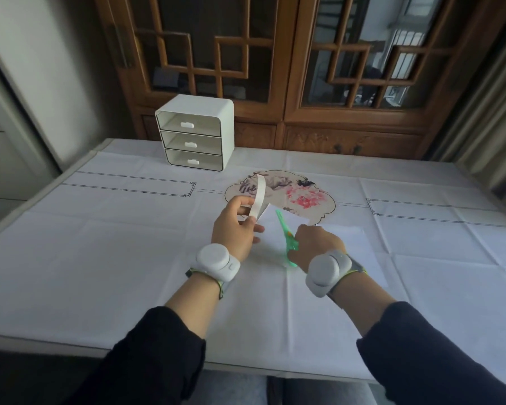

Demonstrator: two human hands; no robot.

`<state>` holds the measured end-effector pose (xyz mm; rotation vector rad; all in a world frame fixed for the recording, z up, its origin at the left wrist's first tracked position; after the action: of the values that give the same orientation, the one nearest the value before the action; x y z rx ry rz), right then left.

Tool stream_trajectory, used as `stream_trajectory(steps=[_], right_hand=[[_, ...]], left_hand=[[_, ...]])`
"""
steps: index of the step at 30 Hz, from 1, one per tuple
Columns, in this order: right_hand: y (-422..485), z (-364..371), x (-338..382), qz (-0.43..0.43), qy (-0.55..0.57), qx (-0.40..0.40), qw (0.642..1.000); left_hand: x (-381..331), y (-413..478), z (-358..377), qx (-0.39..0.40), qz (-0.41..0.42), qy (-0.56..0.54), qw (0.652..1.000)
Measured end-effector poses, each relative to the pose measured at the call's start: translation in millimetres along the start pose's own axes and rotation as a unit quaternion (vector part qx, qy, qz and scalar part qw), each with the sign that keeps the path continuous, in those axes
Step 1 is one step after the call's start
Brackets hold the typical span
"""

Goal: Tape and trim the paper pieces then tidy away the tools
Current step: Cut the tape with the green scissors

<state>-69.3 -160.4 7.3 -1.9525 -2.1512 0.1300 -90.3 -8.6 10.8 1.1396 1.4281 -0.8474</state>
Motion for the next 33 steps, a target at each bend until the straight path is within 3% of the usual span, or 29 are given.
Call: stream_trajectory(steps=[9, 25, 33], right_hand=[[-4.6, 1.3, -28.3, -0.018, 0.228, -0.031, 0.973], [-18.8, 0.1, -23.2, -0.124, 0.163, -0.078, 0.976], [-20.2, -4.3, -24.2, -0.145, 0.142, -0.087, 0.975]], left_hand=[[-0.3, 5.7, 10.5, 0.021, -0.016, 0.009, 1.0], [-5.8, 6.7, 18.2, 0.109, 0.013, 0.104, 0.988], [-9.0, 7.3, 15.0, 0.113, 0.031, 0.123, 0.985]])
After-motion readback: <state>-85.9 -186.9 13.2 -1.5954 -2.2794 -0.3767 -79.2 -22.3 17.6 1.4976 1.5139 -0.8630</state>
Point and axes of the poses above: each hand's wrist, its own y-axis towards the middle knuckle, its own z-axis out of the palm, x = y × z, the point moved 4 cm from there along y, towards the middle knuckle, and after that the axes turned 2 degrees about x, right-handed, at the moved point
